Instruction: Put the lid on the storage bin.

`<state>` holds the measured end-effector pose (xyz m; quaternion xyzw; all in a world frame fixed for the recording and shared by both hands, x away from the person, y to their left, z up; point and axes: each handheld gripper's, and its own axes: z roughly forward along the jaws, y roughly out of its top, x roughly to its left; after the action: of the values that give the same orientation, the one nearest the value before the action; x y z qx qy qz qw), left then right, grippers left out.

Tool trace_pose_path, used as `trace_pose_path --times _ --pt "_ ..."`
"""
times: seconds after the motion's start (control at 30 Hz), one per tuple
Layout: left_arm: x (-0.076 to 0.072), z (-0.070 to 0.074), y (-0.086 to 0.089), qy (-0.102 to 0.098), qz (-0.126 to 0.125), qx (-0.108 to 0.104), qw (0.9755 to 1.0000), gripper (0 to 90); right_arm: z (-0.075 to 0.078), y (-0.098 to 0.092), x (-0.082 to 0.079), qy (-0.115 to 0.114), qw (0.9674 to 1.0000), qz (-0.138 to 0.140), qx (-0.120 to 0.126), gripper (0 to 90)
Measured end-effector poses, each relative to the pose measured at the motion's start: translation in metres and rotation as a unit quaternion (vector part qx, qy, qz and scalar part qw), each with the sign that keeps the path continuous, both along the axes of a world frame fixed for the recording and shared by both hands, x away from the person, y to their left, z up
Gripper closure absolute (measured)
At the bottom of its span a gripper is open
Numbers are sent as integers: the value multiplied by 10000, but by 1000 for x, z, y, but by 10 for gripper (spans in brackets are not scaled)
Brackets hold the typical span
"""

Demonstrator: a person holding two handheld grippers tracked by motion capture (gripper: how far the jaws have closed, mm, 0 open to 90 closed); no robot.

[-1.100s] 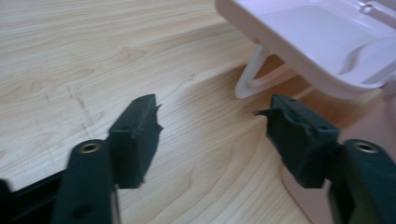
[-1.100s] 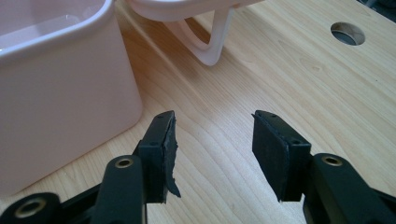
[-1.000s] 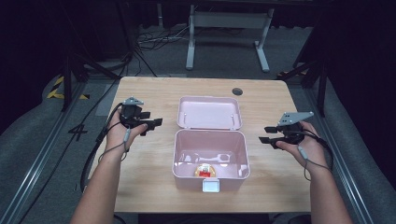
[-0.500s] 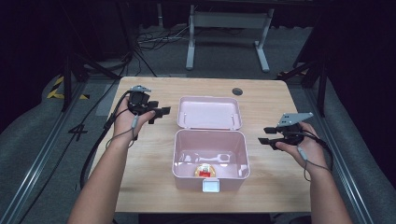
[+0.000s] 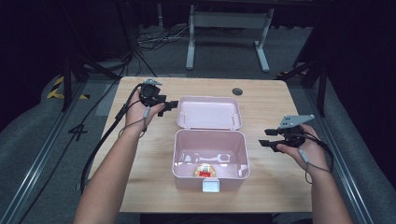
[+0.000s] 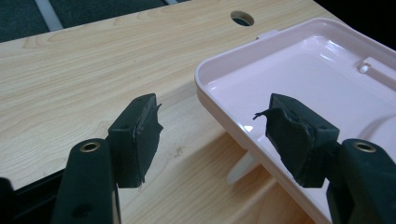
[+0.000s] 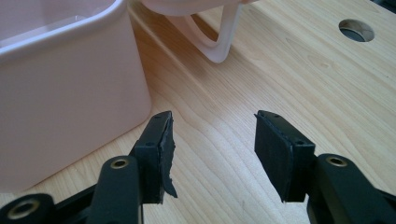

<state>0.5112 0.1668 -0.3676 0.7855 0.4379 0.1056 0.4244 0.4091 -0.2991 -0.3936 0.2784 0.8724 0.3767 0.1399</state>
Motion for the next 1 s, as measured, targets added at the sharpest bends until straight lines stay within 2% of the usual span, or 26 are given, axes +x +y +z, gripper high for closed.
trace_pose_path --times 0.07,0.23,0.37,0.43,0.53,0.6,0.63,0.67,0.7,0.83,0.87,0.93,1.0 --pt "7 -3 -2 20 35 -99 9999 360 0 0 -1 0 10000 -3 -6 481" --pt "20 -8 -8 98 117 -40 9999 358 -2 0 -1 34 10000 0 1 478" --pt "28 -15 -16 290 56 -205 9994 361 -1 1 -3 51 9999 68 132 476" --pt "34 -21 -24 380 6 -147 9992 364 0 0 -4 34 9998 70 155 476" --pt "37 -25 -29 498 -45 -190 9986 374 1 -1 -4 32 9999 52 159 473" --pt "40 -30 -33 630 -81 -286 9976 374 1 -2 -5 37 9998 42 169 472" --pt "44 -34 -36 870 -140 -501 9948 380 1 -1 -5 40 9998 56 190 472" --pt "44 -34 -36 870 -140 -501 9948 380 1 -1 -5 40 9998 56 190 472" --pt "46 -36 -36 1018 -123 -583 9930 380 1 -1 -5 48 9998 60 203 471" --pt "49 -39 -35 1160 -74 -548 9917 418 1 0 -5 68 9996 84 251 466" --pt "49 -39 -35 1256 -154 -535 9905 450 1 0 -5 96 9996 75 248 463" --pt "49 -39 -35 1288 -208 -555 9899 499 1 -1 -5 93 9996 66 247 463" --pt "49 -40 -36 1327 -215 -536 9895 495 1 -1 -5 80 9996 59 259 463"
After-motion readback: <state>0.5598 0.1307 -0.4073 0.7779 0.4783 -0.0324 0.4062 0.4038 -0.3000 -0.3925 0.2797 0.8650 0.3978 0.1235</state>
